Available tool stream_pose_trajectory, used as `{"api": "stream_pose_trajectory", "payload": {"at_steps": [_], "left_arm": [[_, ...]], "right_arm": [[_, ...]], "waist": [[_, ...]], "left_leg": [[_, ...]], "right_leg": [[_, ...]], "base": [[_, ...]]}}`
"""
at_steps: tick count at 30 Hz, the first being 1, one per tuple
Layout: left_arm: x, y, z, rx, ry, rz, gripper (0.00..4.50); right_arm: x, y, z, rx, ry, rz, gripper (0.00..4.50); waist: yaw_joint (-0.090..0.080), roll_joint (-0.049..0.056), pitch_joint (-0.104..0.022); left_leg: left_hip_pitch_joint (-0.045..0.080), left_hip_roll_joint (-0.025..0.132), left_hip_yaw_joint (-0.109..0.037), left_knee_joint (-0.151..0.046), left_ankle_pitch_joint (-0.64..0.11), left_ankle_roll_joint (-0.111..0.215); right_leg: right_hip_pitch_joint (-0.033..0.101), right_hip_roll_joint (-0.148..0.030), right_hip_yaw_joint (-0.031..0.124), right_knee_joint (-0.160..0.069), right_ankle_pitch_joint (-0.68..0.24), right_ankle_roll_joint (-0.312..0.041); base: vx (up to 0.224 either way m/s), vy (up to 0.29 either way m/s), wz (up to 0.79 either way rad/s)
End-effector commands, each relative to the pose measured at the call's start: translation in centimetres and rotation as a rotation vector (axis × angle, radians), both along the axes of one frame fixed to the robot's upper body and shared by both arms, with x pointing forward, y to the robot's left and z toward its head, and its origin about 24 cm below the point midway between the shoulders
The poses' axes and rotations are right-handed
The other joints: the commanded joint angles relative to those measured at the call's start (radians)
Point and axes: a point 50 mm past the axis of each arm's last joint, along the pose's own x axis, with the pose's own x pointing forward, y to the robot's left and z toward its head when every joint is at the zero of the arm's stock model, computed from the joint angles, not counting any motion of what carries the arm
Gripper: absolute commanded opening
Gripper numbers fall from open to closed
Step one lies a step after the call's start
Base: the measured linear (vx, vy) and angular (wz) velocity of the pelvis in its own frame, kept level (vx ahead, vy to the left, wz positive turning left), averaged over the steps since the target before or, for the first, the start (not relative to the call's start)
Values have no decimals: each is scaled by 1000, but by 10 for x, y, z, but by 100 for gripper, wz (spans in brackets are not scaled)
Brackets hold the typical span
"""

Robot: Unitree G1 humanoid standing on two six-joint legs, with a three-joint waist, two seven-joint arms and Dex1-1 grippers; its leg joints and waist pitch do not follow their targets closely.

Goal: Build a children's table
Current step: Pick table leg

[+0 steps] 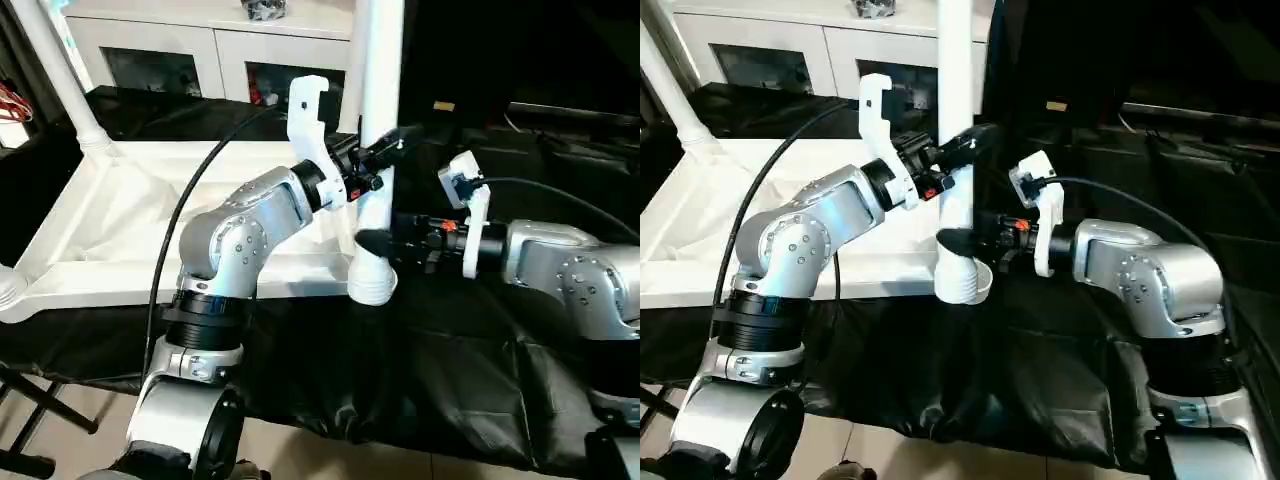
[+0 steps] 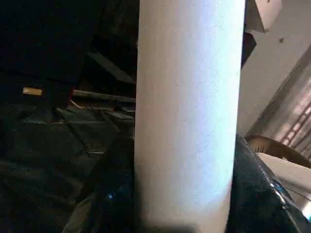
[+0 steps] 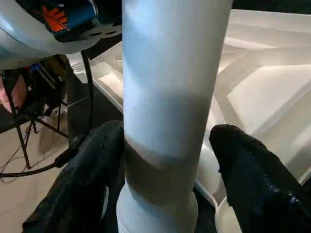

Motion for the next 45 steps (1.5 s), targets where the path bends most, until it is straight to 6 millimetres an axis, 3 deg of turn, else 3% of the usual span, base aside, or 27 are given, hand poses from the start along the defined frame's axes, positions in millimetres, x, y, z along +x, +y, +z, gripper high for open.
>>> {"api": "stream_pose_trajectory", "payload": {"at_steps": [1,6,18,41,42,45], "left_arm": [[-7,-8,11,-8,-46,-61,185],[-10,-10,11,-6,-53,-91,185],[-11,-9,8,24,-66,-125,185],[-13,-12,10,19,-77,-157,185],[-13,-12,10,19,-78,-160,185],[-14,-12,10,24,-80,-167,185]], "right_arm": [[-4,4,-2,-3,11,31,311],[-5,8,-3,-1,20,49,311],[-7,5,-5,-14,32,59,311],[-8,5,-15,-28,64,70,311],[-8,5,-15,-29,64,69,278],[-8,5,-15,-27,63,67,259]], "waist": [[3,-20,-78],[3,-23,-77],[5,-17,-78],[10,-20,-79],[10,-20,-79],[11,-19,-79]], "left_leg": [[29,3,8,-51,-23,19],[29,2,10,-51,-26,20],[30,3,8,-51,-23,16],[30,3,9,-50,-25,15],[30,3,9,-50,-24,15],[30,3,9,-50,-26,15]], "right_leg": [[47,-40,8,-53,172,-254],[47,-40,8,-54,165,-255],[46,-40,8,-53,164,-248],[47,-40,8,-52,169,-252],[47,-40,8,-52,170,-252],[46,-40,8,-53,167,-250]], "base": [[0,0,0],[0,0,0],[0,0,0],[0,0,0],[0,0,0],[0,0,0]]}}
